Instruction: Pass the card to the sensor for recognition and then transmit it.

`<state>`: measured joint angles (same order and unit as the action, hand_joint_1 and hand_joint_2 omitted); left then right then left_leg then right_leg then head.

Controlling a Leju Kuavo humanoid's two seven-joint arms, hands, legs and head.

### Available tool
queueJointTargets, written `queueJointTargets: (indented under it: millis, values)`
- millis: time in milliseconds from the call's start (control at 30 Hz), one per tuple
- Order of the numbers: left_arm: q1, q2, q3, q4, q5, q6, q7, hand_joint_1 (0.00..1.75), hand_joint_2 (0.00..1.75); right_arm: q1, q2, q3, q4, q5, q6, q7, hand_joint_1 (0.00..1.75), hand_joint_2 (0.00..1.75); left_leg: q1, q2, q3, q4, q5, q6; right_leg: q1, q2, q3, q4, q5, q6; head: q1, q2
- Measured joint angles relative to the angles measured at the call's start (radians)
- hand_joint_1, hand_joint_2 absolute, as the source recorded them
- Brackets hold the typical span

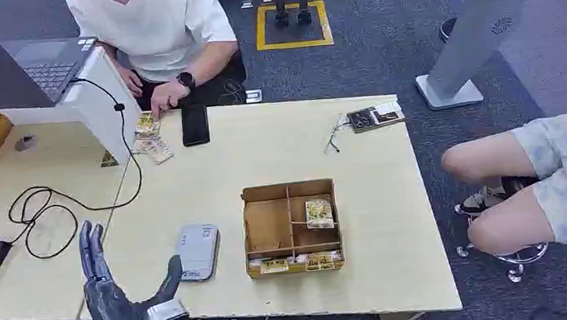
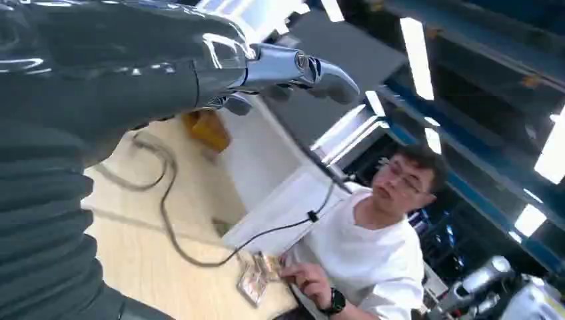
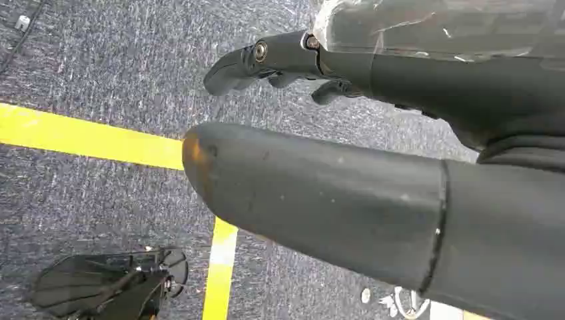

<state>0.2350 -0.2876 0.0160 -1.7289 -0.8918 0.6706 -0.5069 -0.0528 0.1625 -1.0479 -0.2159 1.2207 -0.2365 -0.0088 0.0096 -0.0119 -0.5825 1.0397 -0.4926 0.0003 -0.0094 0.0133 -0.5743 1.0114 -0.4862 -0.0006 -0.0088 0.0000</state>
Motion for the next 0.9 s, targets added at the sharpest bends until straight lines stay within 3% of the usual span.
queueJointTargets:
  millis: [100, 300, 533, 633, 900]
  values:
    - [0.001, 0.000, 0.003, -0.014, -0.216, 0.000, 0.062, 0.00, 1.75, 0.000, 0.000, 0.000, 0.000, 0.013, 0.008, -0.002, 0.00, 0.00, 0.000, 0.000, 0.000, 0.000, 0.000, 0.000, 0.000, 0.000, 0.000, 0.000, 0.000, 0.000, 0.000, 0.000]
    - [0.002, 0.000, 0.006, -0.032, -0.365, 0.000, 0.143, 0.00, 1.75, 0.000, 0.000, 0.000, 0.000, 0.014, 0.013, 0.008, 0.00, 0.00, 0.000, 0.000, 0.000, 0.000, 0.000, 0.000, 0.000, 0.000, 0.000, 0.000, 0.000, 0.000, 0.000, 0.000]
    - [-0.008, 0.022, 0.002, -0.065, -0.615, 0.000, 0.430, 0.00, 1.75, -0.001, -0.002, 0.000, 0.000, 0.034, 0.019, 0.008, 0.00, 0.00, 0.000, 0.000, 0.000, 0.000, 0.000, 0.000, 0.000, 0.000, 0.000, 0.000, 0.000, 0.000, 0.000, 0.000]
    - [-0.017, 0.048, -0.005, -0.069, -0.656, 0.000, 0.524, 0.00, 1.75, -0.001, -0.004, 0.000, 0.000, 0.037, 0.025, 0.008, 0.00, 0.00, 0.000, 0.000, 0.000, 0.000, 0.000, 0.000, 0.000, 0.000, 0.000, 0.000, 0.000, 0.000, 0.000, 0.000]
    - [-0.038, 0.105, -0.034, -0.062, -0.659, 0.000, 0.613, 0.00, 1.75, -0.003, -0.007, 0.000, 0.000, 0.051, 0.030, 0.007, 0.00, 0.00, 0.000, 0.000, 0.000, 0.000, 0.000, 0.000, 0.000, 0.000, 0.000, 0.000, 0.000, 0.000, 0.000, 0.000]
